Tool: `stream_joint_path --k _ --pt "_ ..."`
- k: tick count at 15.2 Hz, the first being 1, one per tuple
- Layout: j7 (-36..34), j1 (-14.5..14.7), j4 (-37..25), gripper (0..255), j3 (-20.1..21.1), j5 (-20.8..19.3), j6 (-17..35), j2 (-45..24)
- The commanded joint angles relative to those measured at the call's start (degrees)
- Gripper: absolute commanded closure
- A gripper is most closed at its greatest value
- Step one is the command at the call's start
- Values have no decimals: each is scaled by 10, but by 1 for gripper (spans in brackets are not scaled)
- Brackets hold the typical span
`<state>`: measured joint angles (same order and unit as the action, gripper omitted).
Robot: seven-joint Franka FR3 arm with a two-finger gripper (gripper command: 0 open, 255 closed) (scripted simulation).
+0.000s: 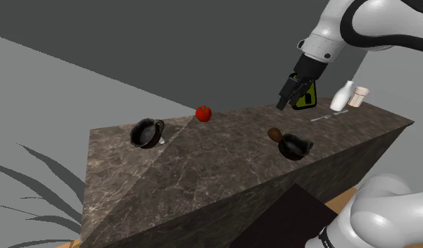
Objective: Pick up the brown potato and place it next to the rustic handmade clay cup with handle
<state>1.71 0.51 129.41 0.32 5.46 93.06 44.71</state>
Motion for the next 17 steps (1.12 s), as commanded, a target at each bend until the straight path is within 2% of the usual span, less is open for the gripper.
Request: stream_joint_path --k 1,9,17 --pt "0 0 0 0 0 0 0 0" --pt "47 -36 108 0 -46 -46 137 -11" --pt "92 -74 175 0 -102 -88 289 -74"
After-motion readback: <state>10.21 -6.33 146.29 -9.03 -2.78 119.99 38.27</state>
